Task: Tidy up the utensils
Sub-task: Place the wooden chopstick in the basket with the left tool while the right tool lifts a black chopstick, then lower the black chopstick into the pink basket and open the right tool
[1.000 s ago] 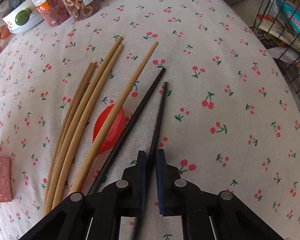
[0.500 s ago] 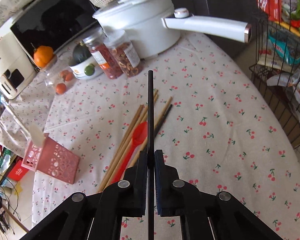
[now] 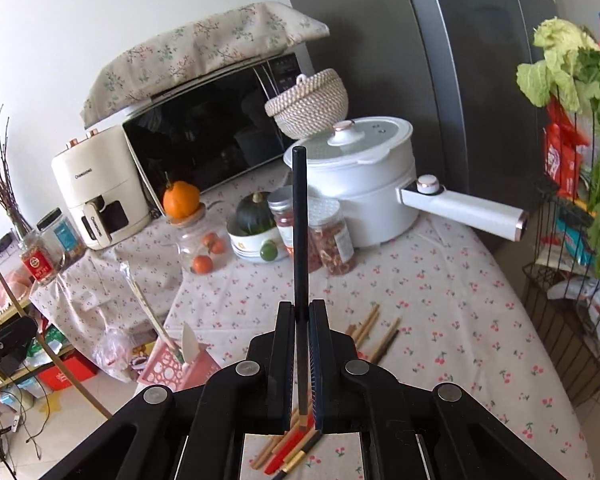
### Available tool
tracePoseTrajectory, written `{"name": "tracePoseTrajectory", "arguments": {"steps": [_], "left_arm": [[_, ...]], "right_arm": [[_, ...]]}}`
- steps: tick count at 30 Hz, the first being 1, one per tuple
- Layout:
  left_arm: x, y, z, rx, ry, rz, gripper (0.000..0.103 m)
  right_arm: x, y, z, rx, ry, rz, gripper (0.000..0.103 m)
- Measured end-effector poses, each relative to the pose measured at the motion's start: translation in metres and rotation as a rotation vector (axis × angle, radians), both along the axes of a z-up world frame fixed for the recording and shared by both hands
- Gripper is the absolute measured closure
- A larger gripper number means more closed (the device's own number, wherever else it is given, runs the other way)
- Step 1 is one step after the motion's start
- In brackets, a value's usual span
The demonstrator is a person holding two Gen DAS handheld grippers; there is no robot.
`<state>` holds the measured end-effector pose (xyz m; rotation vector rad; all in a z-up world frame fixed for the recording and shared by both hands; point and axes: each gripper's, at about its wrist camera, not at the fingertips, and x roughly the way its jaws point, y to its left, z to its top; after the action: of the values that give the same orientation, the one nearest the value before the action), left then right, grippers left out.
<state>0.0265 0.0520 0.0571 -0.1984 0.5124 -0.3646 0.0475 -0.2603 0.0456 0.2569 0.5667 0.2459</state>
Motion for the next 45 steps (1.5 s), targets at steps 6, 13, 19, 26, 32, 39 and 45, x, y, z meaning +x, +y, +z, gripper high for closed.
{"name": "tracePoseTrajectory", "arguments": {"steps": [6,13,19,26,32,39,45], "left_arm": [[0.004,0.021,0.027,-0.024,-0.124,0.099,0.098],[0.031,0.020,0.011,0.017,-0.192,0.172,0.098],[0.070,0.013,-0.023,0.068,-0.115,0.188,0.098],[0.102,0.008,-0.051,0.070,-0.016,0.140,0.098],[0.108,0.013,-0.056,0.029,0.072,0.144,0.066],[0.085,0.035,-0.057,0.043,0.169,0.202,0.032],[0.068,0.057,-0.069,0.064,0.235,0.236,0.017]], "right_arm": [[0.007,0.017,0.008,0.019,0.001,0.051,0.098],[0.013,0.046,0.010,0.031,-0.008,0.102,0.098],[0.020,0.070,0.010,0.050,-0.006,0.144,0.098],[0.025,0.084,0.010,0.083,-0.008,0.172,0.098],[0.029,0.094,0.013,0.115,-0.026,0.185,0.098],[0.042,0.113,0.007,0.102,-0.030,0.193,0.098],[0.058,0.133,-0.008,0.079,0.001,0.209,0.098]]}}
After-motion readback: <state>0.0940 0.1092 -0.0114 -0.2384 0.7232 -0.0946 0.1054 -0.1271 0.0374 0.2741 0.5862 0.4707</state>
